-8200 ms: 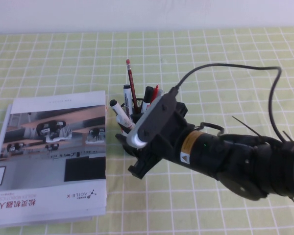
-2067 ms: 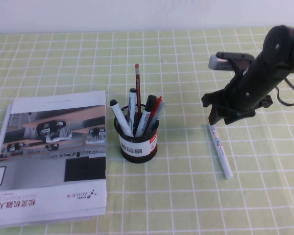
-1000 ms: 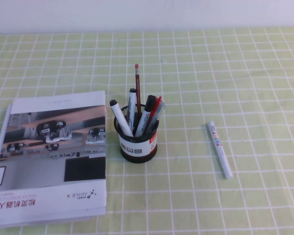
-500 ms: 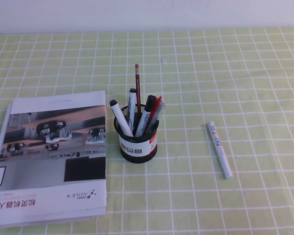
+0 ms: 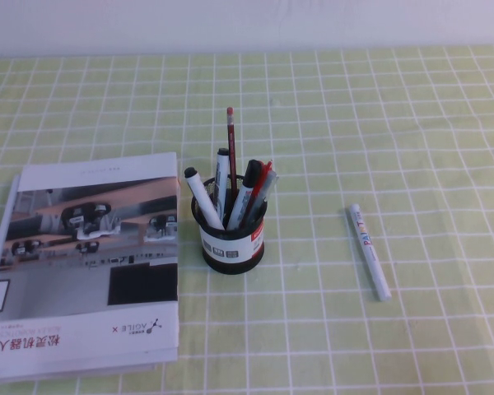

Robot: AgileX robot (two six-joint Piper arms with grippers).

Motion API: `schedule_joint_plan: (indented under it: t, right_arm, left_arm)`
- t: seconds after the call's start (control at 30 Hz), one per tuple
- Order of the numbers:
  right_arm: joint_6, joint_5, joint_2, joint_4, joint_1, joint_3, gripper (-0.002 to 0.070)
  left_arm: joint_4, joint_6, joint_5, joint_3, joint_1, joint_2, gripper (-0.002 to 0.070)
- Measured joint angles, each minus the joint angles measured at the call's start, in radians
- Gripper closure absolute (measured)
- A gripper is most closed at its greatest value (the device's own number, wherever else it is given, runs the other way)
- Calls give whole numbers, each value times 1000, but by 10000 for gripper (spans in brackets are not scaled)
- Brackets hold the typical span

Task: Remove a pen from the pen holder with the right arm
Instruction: 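Take a marker out of the pen holder and lay it on the table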

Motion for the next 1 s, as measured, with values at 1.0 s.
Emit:
schedule_joint_plan:
  t: [1.0]
  right_arm:
    - [0, -374, -314, -9, -211, 332, 689]
  left_arm:
    - [0, 0, 0, 0, 0, 0, 680]
